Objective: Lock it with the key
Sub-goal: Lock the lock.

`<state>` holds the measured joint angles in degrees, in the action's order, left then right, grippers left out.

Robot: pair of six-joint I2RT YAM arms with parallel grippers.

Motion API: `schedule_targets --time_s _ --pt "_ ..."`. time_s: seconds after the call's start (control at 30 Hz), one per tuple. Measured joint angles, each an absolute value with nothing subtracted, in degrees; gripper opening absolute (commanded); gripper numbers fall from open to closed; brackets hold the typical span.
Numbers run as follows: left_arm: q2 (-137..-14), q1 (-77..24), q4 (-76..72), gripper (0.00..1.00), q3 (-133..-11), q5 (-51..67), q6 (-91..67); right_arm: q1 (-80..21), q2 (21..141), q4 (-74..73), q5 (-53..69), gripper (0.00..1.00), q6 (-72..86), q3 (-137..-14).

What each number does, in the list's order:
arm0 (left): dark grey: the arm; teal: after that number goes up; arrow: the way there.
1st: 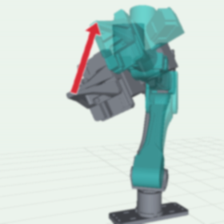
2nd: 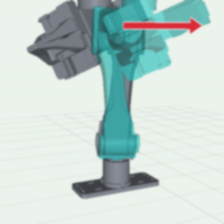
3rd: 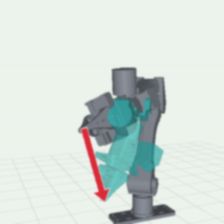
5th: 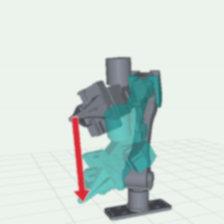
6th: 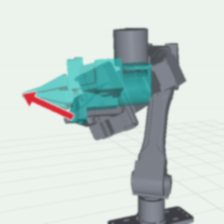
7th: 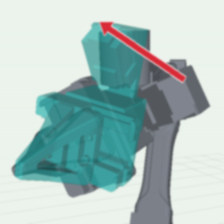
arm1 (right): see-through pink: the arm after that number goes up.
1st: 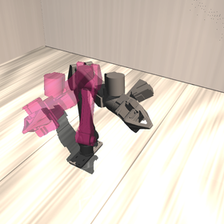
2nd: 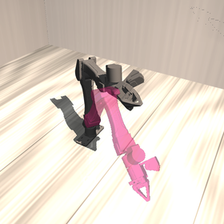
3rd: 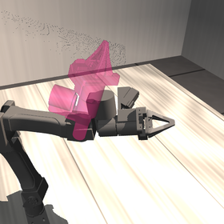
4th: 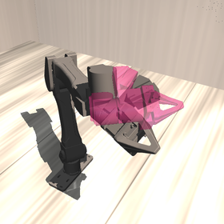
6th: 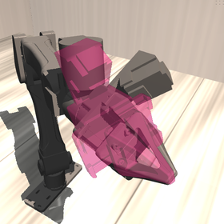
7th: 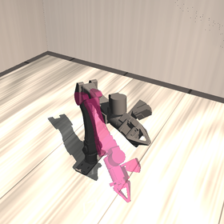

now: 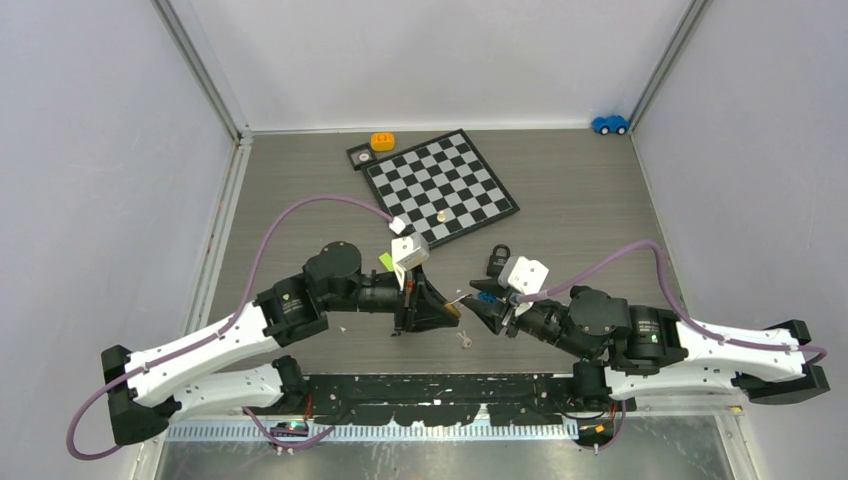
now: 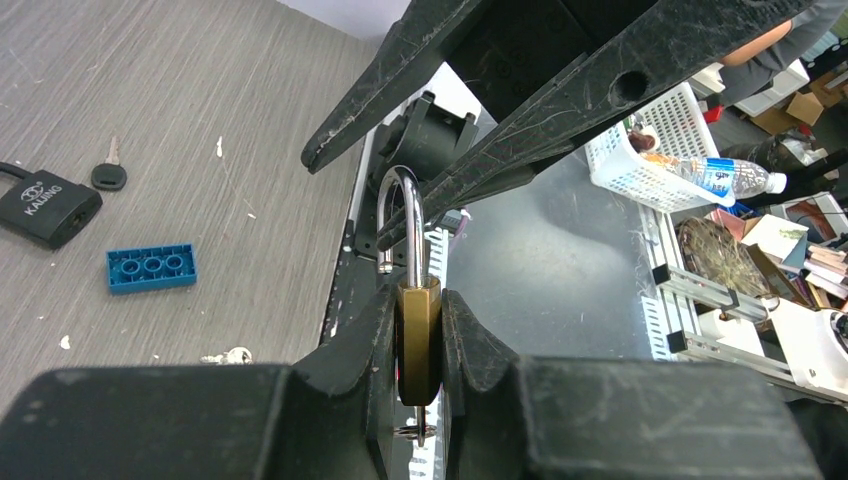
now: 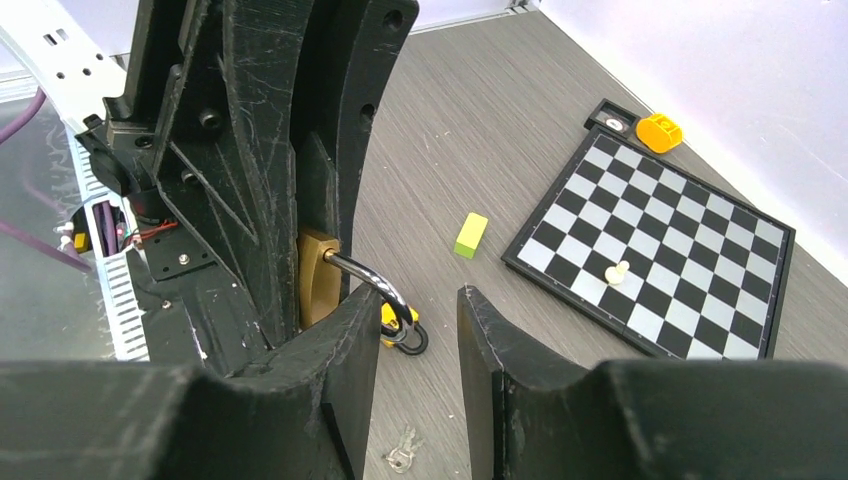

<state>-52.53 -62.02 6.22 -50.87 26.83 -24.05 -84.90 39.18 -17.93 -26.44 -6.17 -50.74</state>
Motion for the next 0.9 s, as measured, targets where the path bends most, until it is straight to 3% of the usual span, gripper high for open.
schedule_targets --time_s 0.3,0.9 --pt "-52.51 -61.89 6.46 0.0 -50.87 26.57 -23.97 -85.01 39.22 -17.89 -24.95 0.01 -6.39 -50.57" --pt "-52.51 -62.37 15.33 0.0 -53.89 22.0 -18.59 -84.88 42.02 -19.59 -24.27 0.0 -0.45 -51.66"
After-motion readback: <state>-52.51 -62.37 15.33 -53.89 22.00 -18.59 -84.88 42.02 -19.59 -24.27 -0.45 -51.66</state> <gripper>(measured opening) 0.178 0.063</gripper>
